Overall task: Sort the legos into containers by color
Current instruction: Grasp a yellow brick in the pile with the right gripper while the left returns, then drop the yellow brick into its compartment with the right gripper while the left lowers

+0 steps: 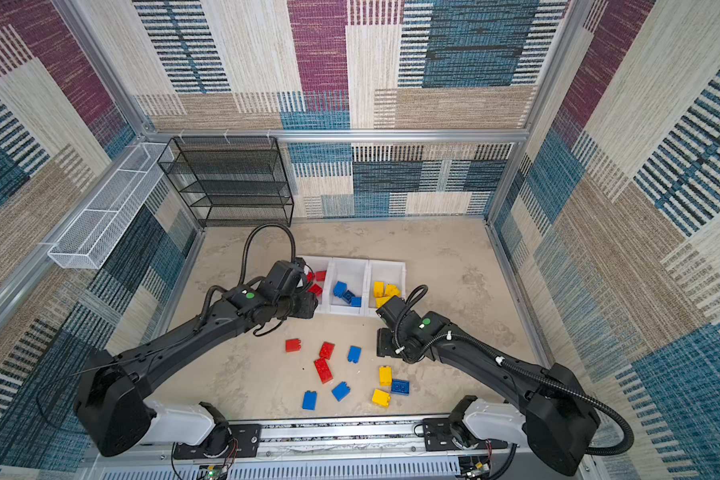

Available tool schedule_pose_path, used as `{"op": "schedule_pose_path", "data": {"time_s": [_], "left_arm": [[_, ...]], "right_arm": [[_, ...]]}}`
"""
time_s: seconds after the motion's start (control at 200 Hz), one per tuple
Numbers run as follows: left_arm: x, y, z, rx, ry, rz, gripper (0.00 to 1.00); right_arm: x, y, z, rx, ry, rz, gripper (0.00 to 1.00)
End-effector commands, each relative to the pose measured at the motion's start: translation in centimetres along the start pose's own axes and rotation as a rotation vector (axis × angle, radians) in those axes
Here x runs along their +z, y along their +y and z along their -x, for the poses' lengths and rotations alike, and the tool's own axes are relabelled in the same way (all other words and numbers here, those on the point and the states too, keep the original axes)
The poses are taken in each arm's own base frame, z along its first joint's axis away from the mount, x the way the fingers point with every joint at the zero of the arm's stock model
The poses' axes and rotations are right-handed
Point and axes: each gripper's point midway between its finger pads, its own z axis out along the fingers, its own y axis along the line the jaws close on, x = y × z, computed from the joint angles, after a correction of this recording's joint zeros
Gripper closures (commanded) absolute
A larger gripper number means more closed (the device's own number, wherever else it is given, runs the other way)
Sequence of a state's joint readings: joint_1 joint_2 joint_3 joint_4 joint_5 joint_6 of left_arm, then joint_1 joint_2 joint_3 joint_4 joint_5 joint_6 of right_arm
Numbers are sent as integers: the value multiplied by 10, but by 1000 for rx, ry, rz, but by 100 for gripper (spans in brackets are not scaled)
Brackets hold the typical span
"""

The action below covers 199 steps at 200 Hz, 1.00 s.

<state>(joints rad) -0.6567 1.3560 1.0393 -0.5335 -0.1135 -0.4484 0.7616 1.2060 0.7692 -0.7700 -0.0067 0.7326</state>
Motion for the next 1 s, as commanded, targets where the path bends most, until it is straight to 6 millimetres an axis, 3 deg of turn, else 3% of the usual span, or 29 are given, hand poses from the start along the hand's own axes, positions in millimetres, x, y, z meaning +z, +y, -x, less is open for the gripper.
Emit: {"op": "schedule_pose_path", "data": {"time_s": [0.0, 0.396, 0.536, 0.661, 0.791, 0.992], "left_arm": [[-9, 17, -6, -74, -47, 44, 43], [-20, 39, -45, -160, -41, 61, 43], [-22, 43, -51, -177, -46, 62, 43], [-23, 44, -55, -185, -39, 58, 43], [-23, 44, -58, -193, -28, 59, 43], [-24, 43, -63, -175, 1, 51, 43]], "right_arm": [[4, -5, -19, 24, 50, -40, 36], [25, 8, -49, -31, 129, -75, 41], [31, 5, -51, -34, 133, -106, 49], [34, 12, -47, -37, 123, -91, 61], [34, 18, -41, -45, 101, -85, 64], [17, 37, -5, -75, 2, -36, 68]]}}
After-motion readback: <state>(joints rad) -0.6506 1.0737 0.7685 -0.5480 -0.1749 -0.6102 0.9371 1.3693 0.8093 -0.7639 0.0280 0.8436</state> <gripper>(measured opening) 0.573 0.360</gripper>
